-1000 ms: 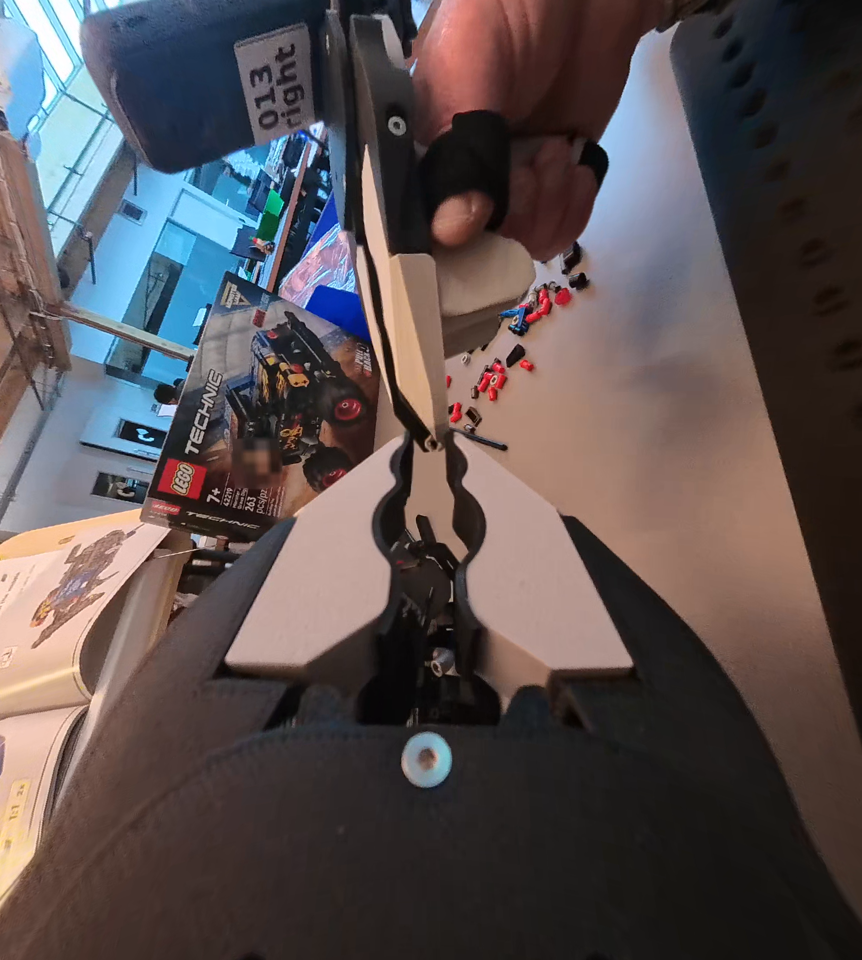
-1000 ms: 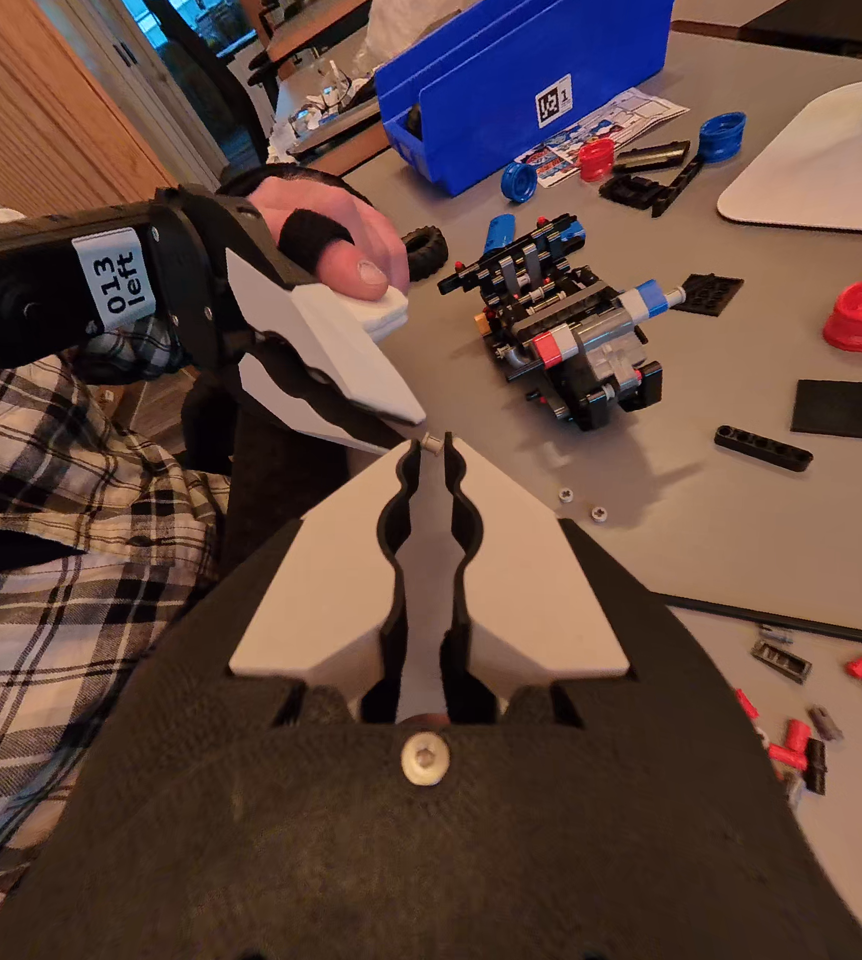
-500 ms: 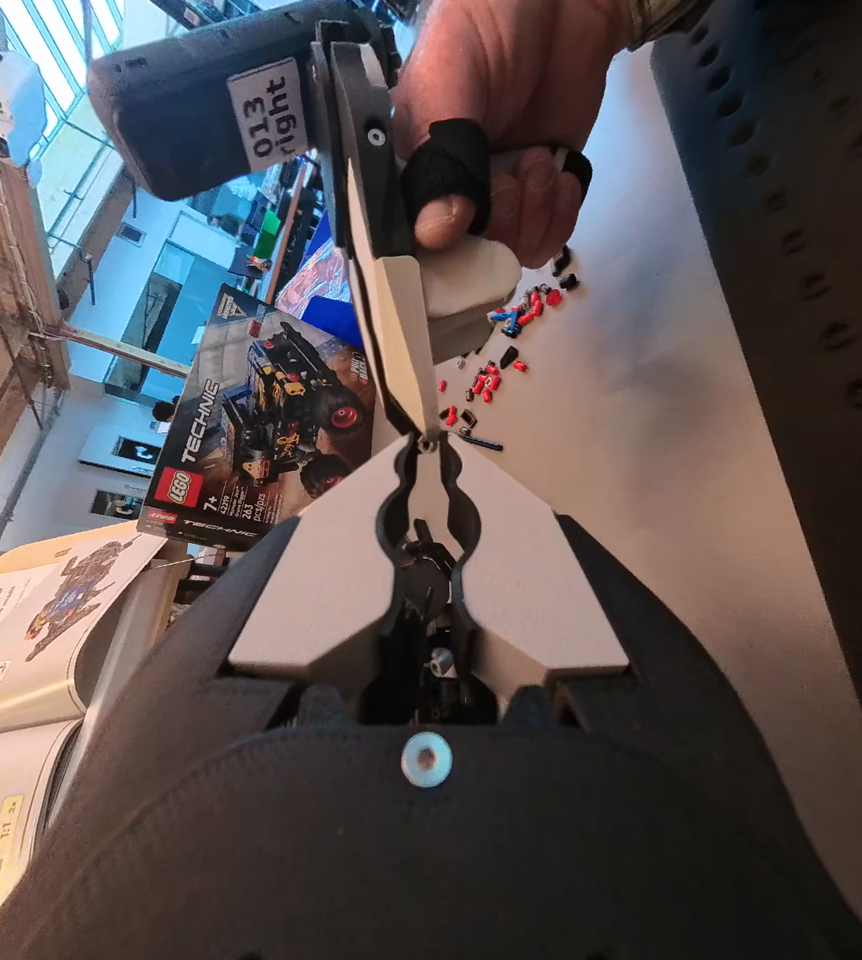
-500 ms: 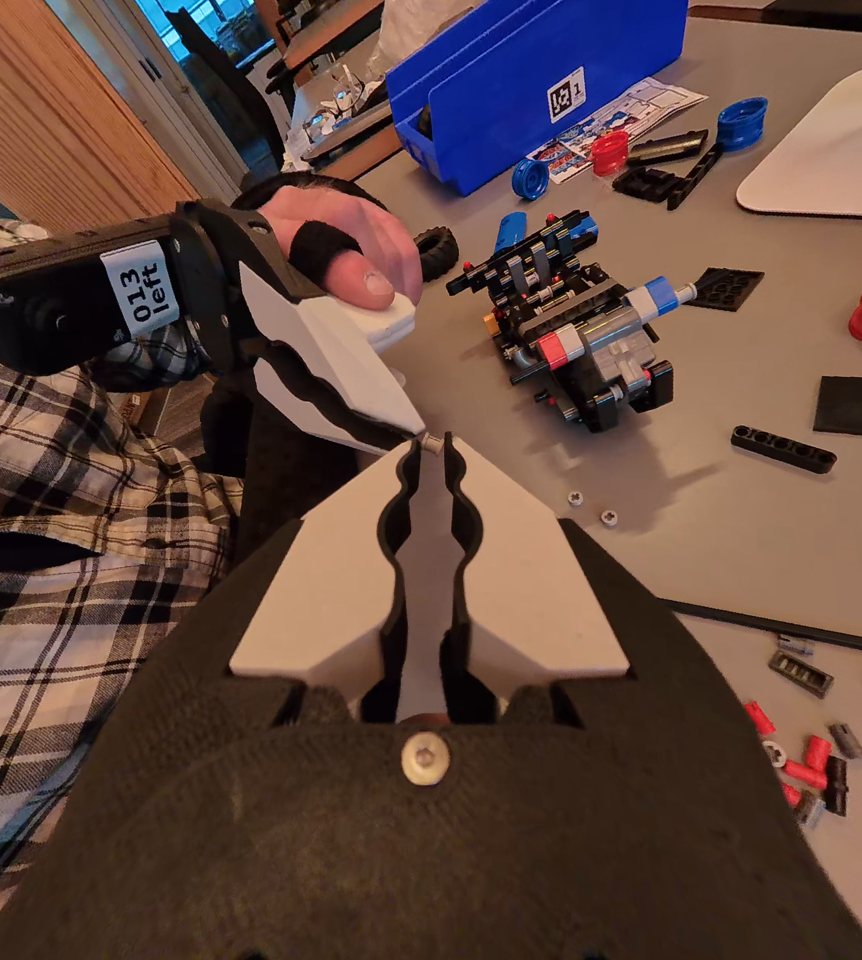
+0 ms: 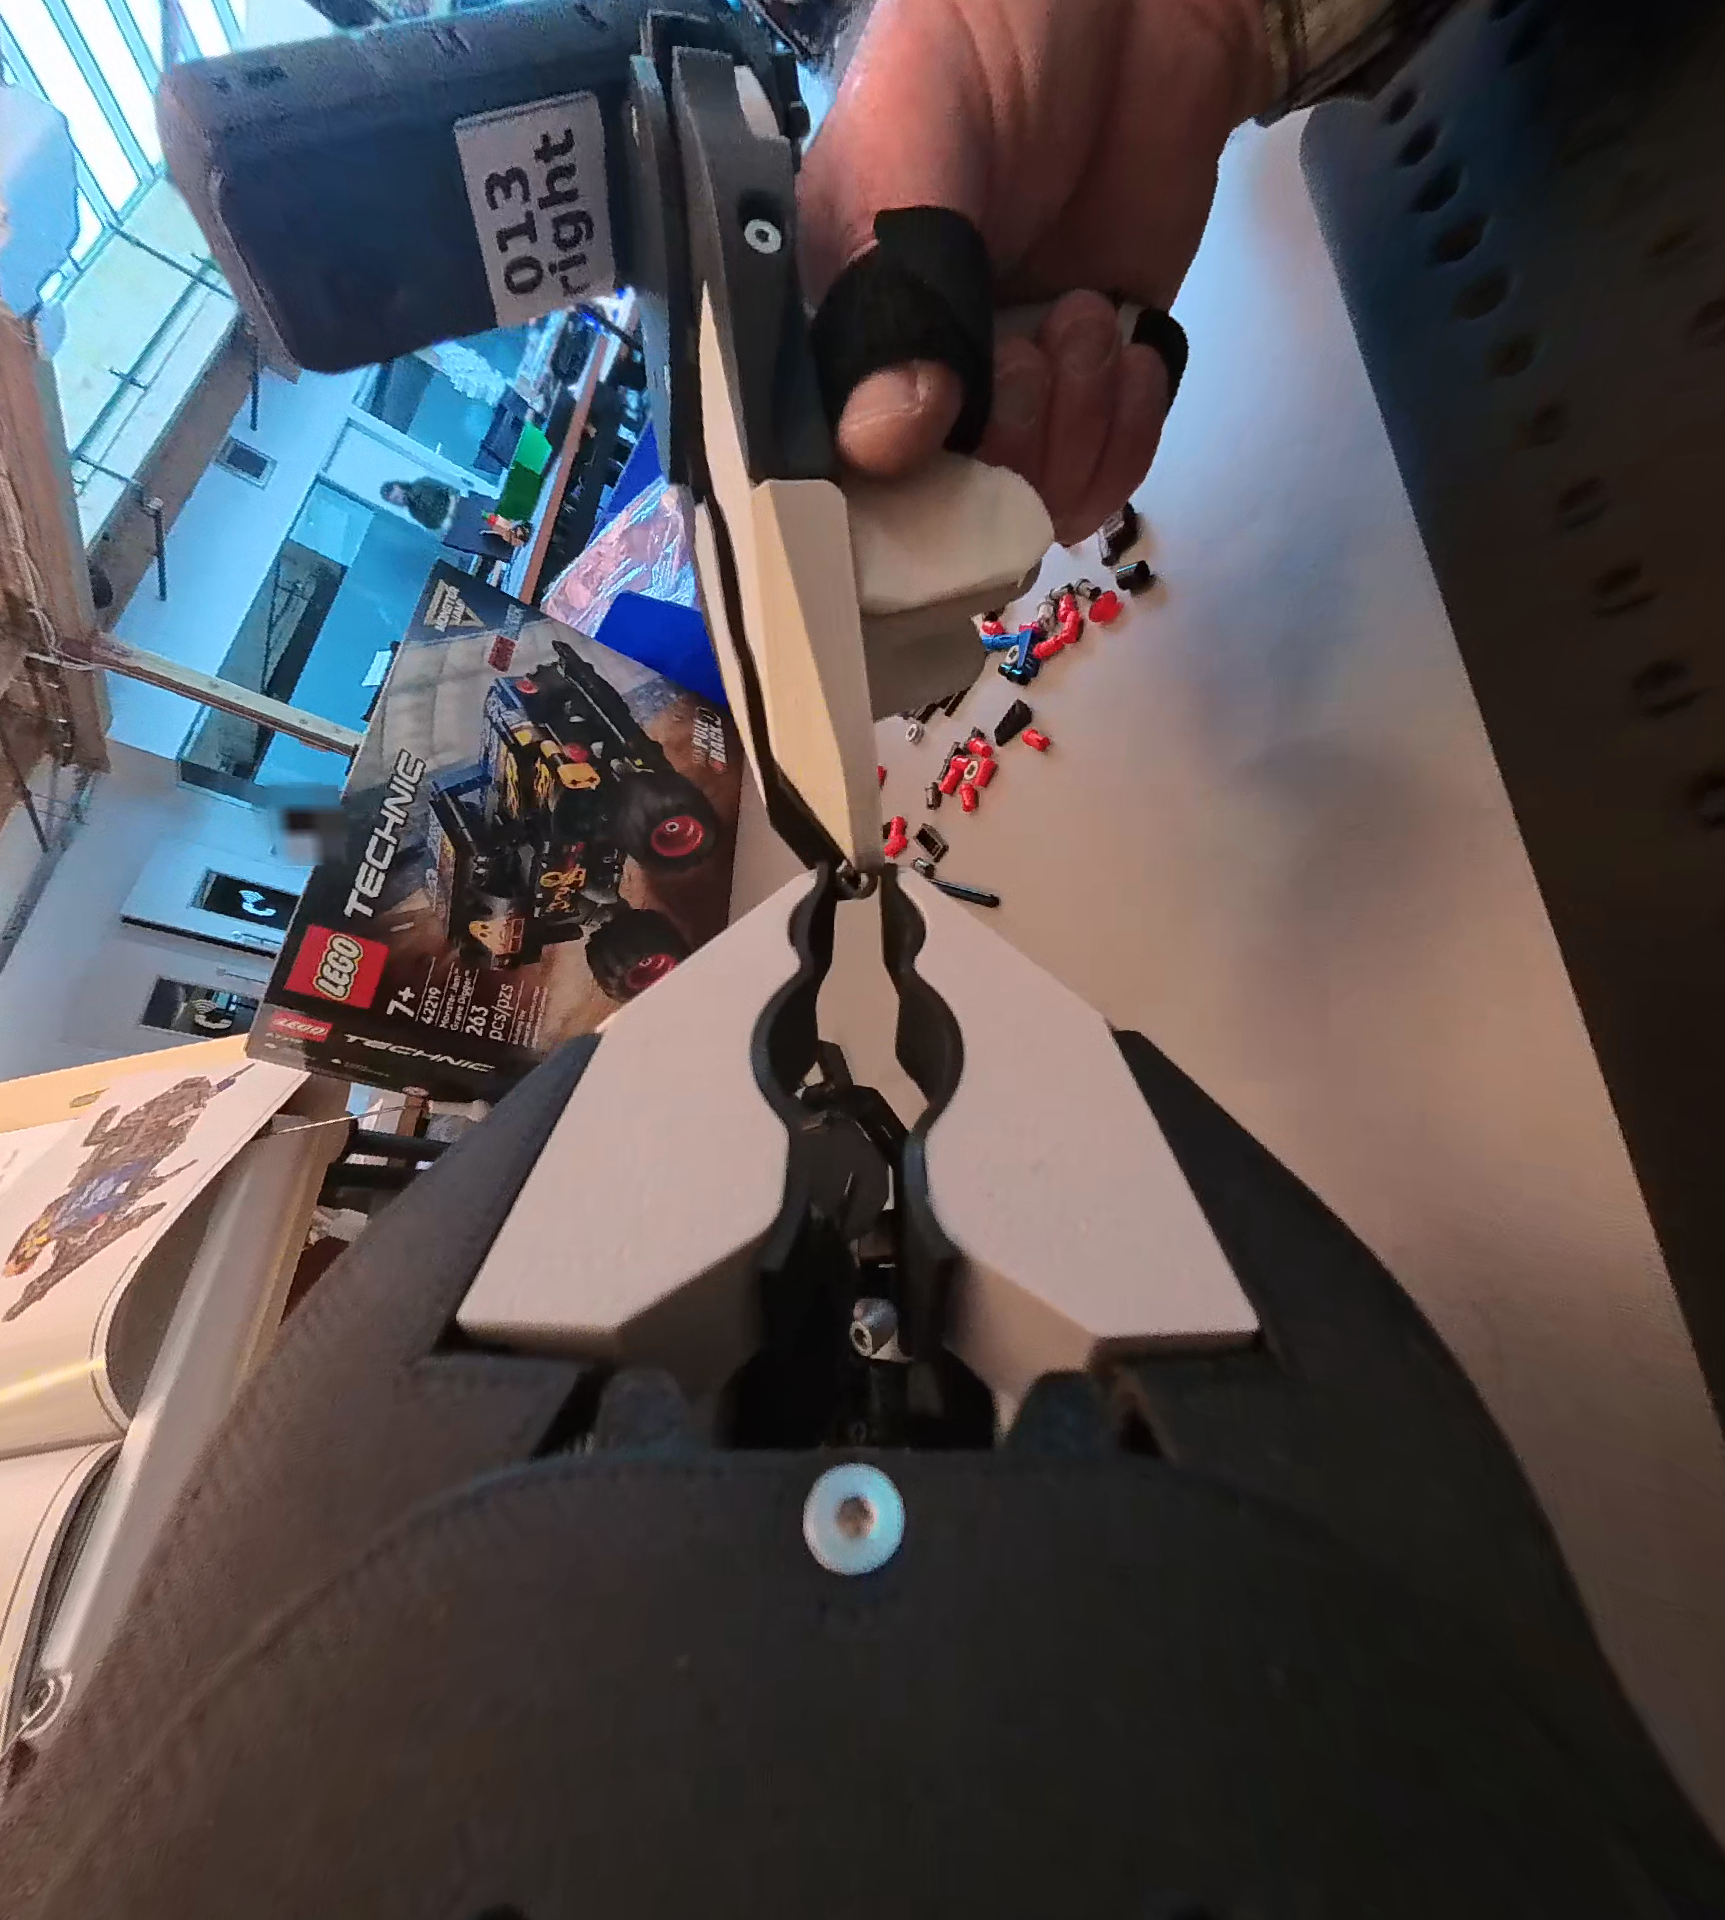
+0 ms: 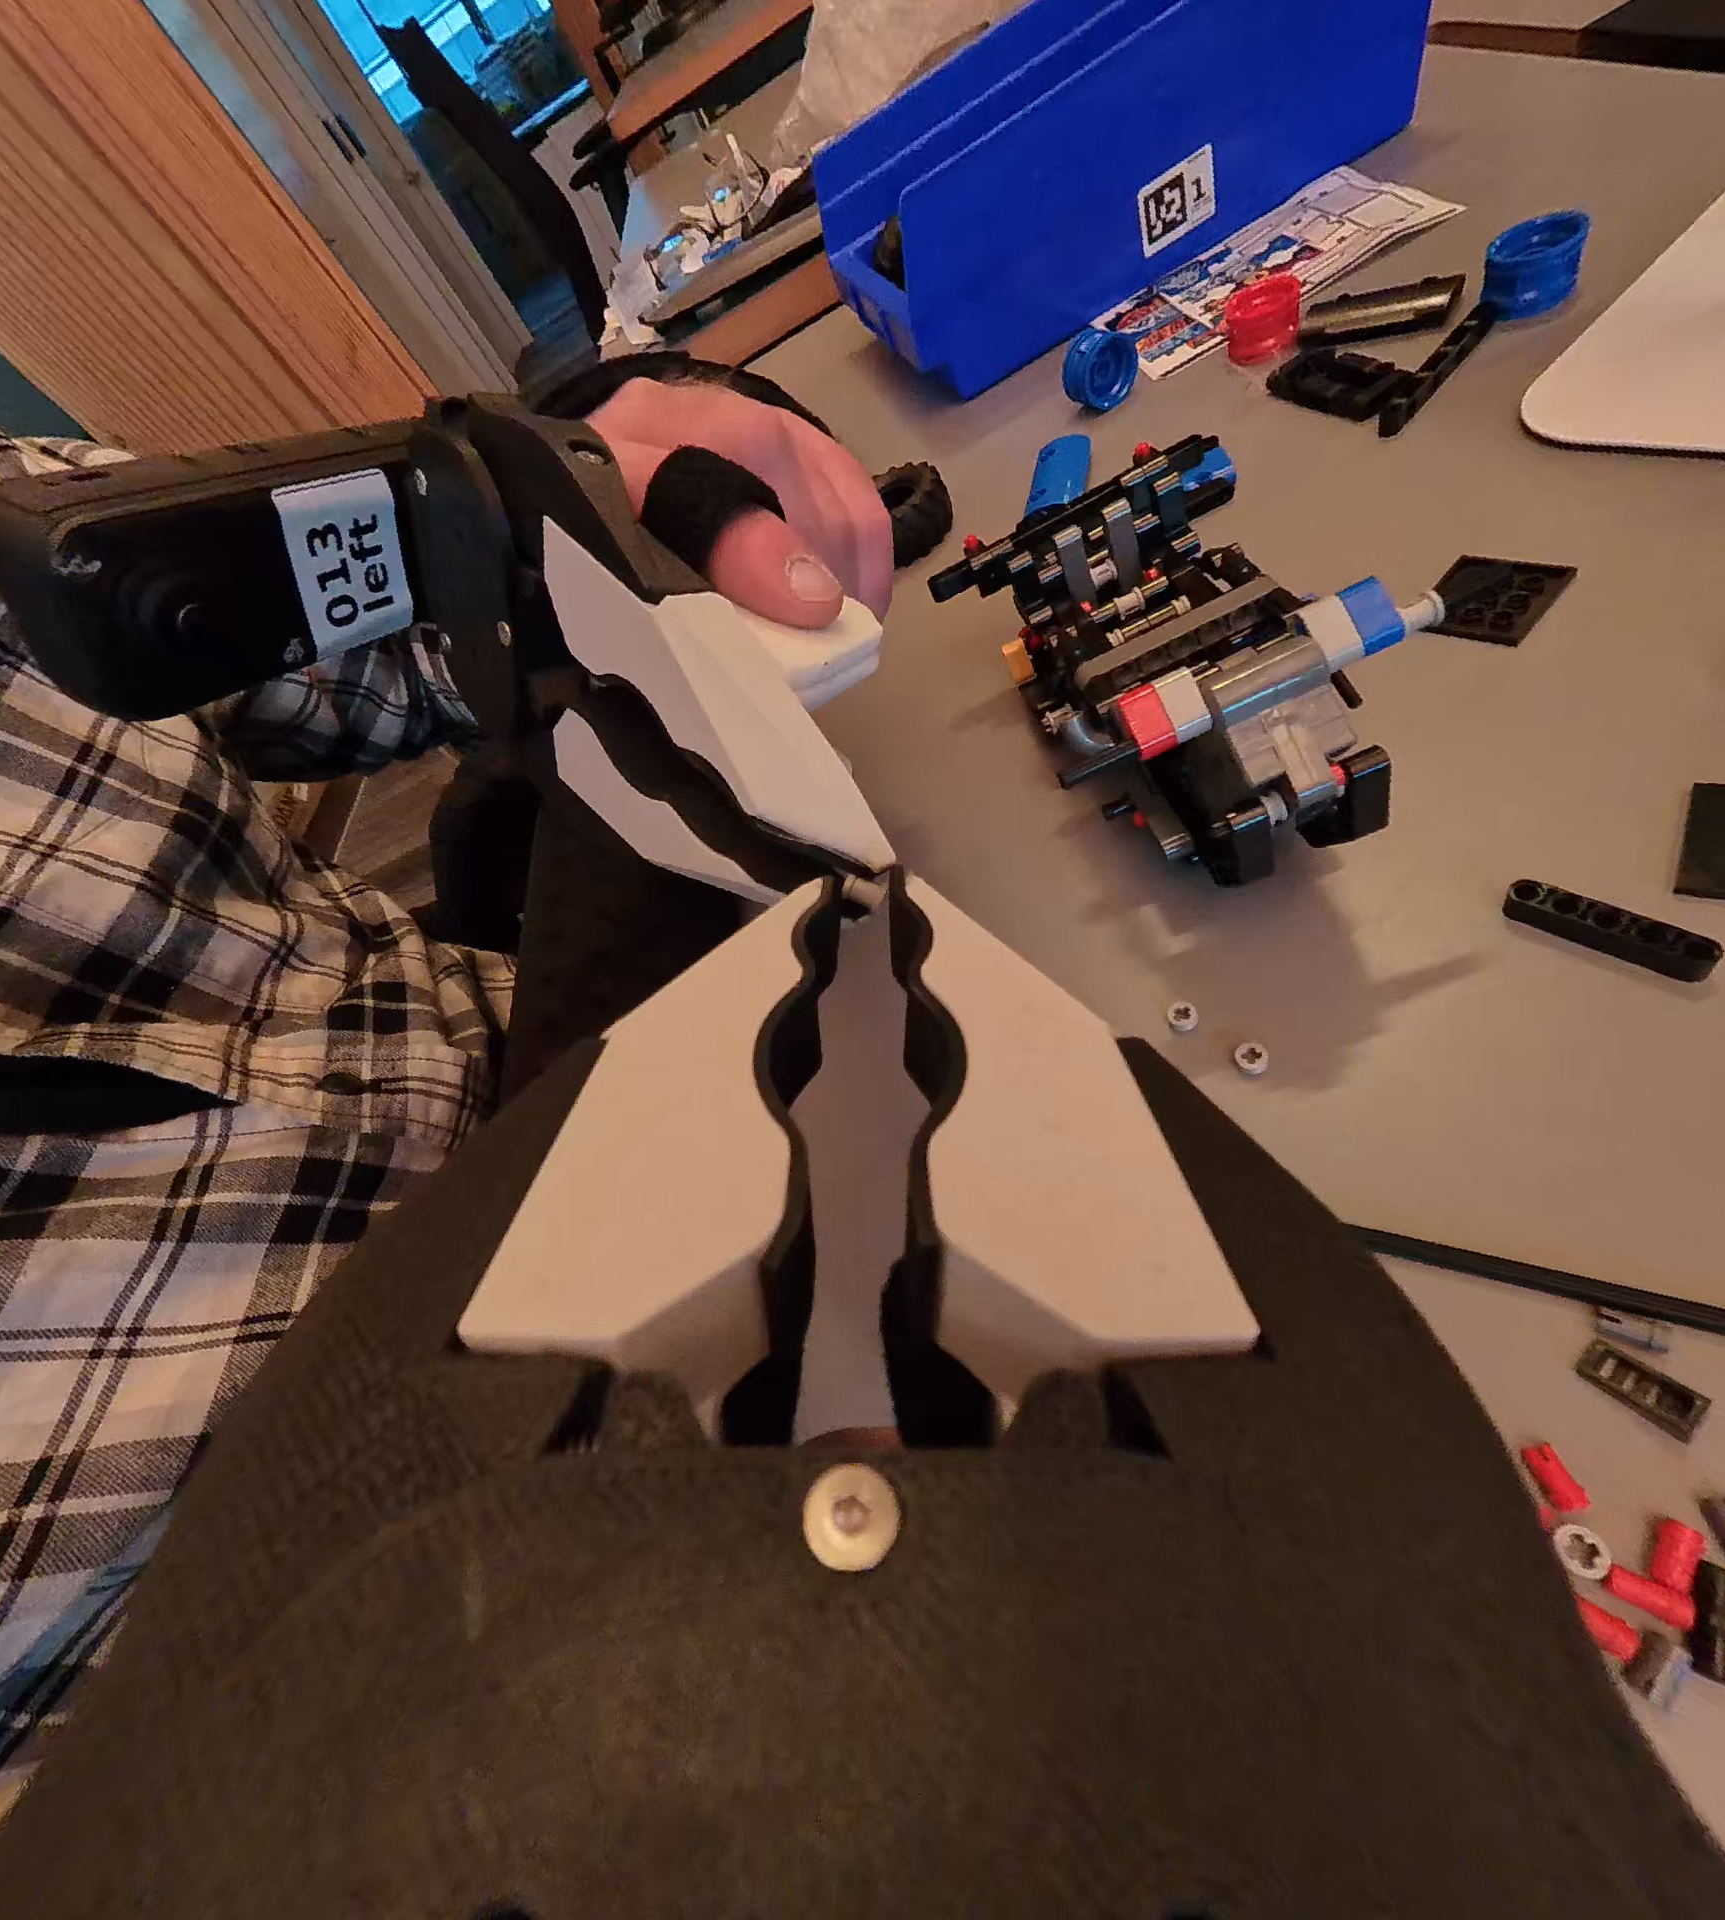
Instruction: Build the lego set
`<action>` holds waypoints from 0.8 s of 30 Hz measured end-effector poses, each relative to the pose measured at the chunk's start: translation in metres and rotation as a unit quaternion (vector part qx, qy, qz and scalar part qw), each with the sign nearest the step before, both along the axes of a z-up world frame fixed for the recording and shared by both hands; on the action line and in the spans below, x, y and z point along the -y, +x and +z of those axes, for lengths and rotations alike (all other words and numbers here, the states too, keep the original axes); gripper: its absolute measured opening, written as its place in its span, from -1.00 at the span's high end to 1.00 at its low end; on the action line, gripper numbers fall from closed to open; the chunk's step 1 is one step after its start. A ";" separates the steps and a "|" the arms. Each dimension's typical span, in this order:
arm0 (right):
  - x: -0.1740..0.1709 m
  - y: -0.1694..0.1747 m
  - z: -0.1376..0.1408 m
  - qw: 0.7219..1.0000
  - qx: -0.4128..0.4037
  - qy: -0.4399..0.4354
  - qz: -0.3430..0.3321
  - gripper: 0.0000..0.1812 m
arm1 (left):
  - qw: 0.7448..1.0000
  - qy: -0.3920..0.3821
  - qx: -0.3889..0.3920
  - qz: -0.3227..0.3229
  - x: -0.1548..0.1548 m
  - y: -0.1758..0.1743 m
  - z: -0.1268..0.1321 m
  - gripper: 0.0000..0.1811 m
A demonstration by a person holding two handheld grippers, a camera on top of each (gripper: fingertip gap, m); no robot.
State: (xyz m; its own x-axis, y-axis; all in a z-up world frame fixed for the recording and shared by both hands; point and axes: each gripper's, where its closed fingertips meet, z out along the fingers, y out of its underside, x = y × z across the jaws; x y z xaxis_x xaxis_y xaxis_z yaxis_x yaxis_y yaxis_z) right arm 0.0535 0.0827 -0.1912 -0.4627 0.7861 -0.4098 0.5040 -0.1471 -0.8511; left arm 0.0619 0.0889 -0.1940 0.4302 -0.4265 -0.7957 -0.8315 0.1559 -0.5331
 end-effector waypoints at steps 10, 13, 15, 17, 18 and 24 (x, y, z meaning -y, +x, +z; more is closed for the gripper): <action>0.014 0.011 0.035 0.991 -0.074 -0.100 0.039 0.86 | 0.988 0.012 0.135 -0.068 0.016 0.013 0.034 0.95; 0.023 0.018 0.045 0.983 -0.092 -0.141 0.073 0.87 | 0.983 0.023 0.154 -0.095 0.023 0.020 0.044 0.95; 0.029 0.023 0.050 0.976 -0.100 -0.166 0.099 0.87 | 0.982 0.033 0.155 -0.107 0.028 0.024 0.050 0.95; 0.037 0.028 0.054 0.968 -0.110 -0.186 0.128 0.91 | 0.979 0.037 0.158 -0.120 0.034 0.028 0.055 0.95; 0.040 0.030 0.056 0.964 -0.114 -0.195 0.139 0.91 | 0.979 0.041 0.158 -0.125 0.036 0.030 0.057 0.95; 0.051 0.037 0.060 0.958 -0.137 -0.186 0.169 0.93 | 0.973 0.046 0.162 -0.156 0.047 0.036 0.061 0.95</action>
